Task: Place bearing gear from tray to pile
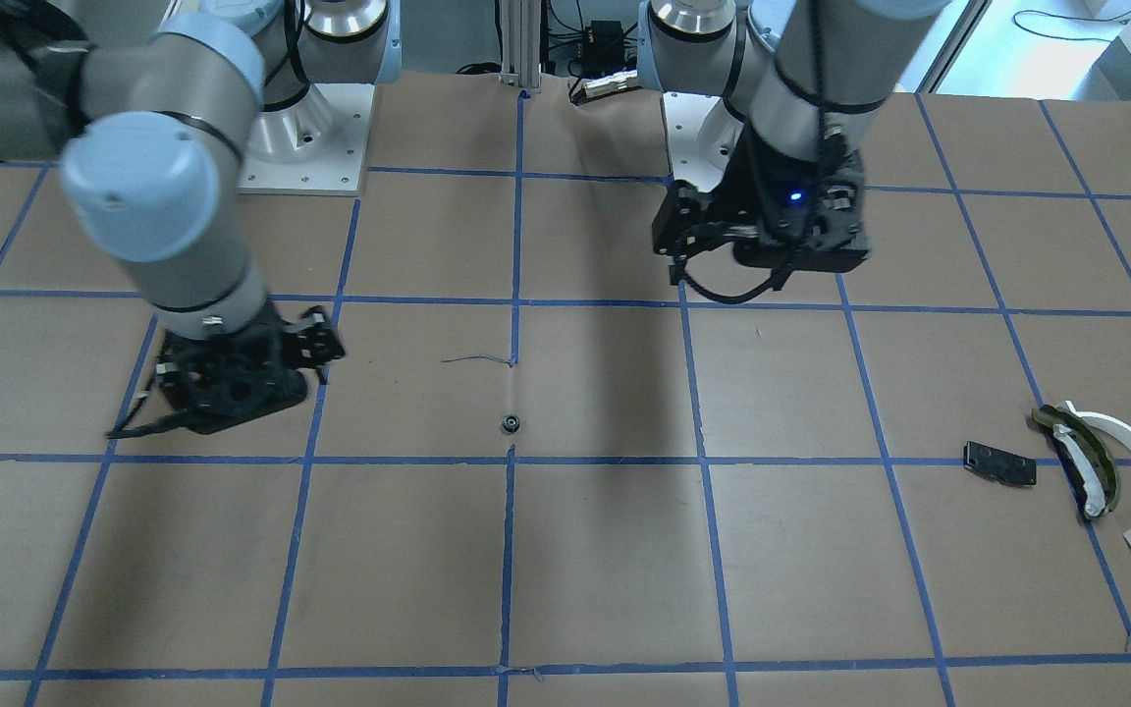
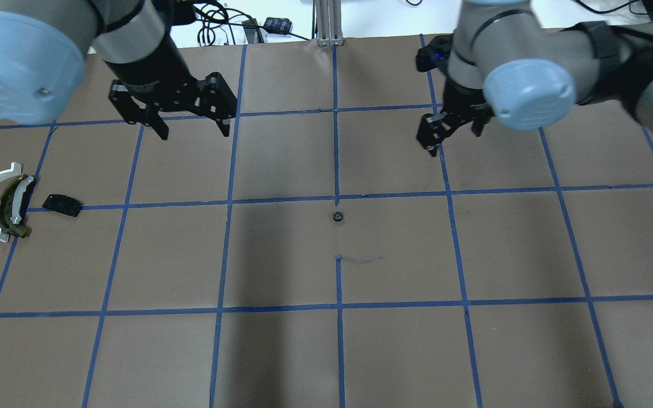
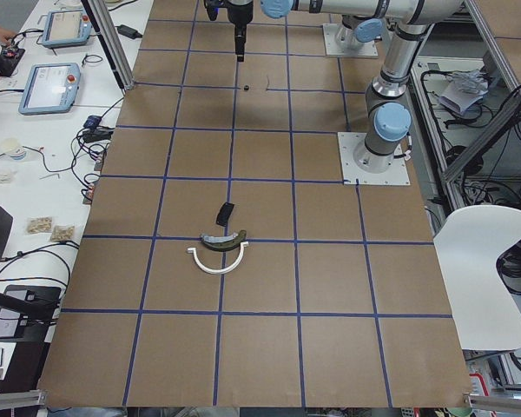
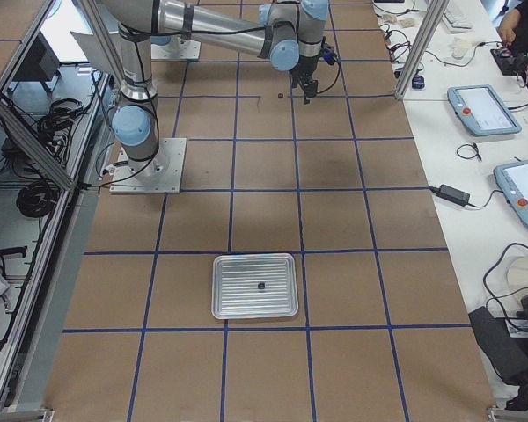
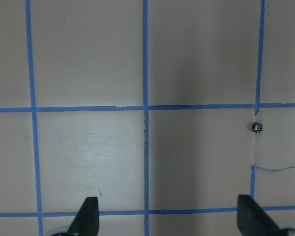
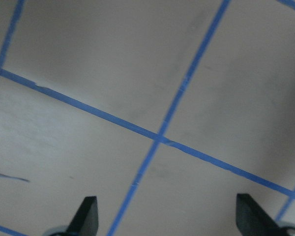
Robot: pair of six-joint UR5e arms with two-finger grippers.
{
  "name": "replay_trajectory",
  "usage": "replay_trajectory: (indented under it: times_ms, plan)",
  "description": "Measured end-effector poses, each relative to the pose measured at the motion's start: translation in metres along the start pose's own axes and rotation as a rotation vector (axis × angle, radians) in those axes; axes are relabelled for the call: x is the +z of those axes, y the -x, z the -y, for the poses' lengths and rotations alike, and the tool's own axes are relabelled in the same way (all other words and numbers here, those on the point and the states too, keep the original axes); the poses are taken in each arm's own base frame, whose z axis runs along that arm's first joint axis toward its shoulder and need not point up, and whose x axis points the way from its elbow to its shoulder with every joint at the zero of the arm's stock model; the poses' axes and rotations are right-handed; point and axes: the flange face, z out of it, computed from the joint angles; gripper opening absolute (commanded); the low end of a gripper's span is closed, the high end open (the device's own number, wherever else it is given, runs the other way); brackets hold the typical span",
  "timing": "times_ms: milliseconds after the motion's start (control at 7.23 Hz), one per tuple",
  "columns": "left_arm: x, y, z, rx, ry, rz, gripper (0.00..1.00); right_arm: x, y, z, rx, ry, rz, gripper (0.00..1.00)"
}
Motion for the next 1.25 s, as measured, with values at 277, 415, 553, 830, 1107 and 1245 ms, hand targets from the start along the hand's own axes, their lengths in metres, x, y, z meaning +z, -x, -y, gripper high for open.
replay_trajectory:
  times_ms: [277,415,553,830,1107,1245]
  plan:
    - [0.080,-0.074,0.003,-0.018,-0.041,0.006,1.00,-0.019,-0.144,-0.070,-0.052,0.002,-0.024,1.00]
    - [0.123,-0.101,0.005,-0.001,-0.024,0.007,1.00,-0.015,-0.208,-0.108,-0.046,0.004,-0.026,1.00]
    - [0.165,-0.119,0.007,0.014,-0.005,0.012,1.00,-0.002,-0.268,-0.144,-0.036,0.000,-0.034,1.00]
    - [0.212,-0.149,0.002,0.032,-0.013,0.006,1.00,0.049,-0.374,-0.215,-0.052,-0.015,-0.054,1.00]
    - [0.242,-0.162,-0.002,0.039,0.000,0.017,1.00,0.134,-0.451,-0.280,-0.018,-0.045,-0.047,1.00]
    - [0.251,-0.165,-0.004,0.042,0.005,0.019,1.00,0.168,-0.468,-0.305,0.003,-0.047,-0.035,1.00]
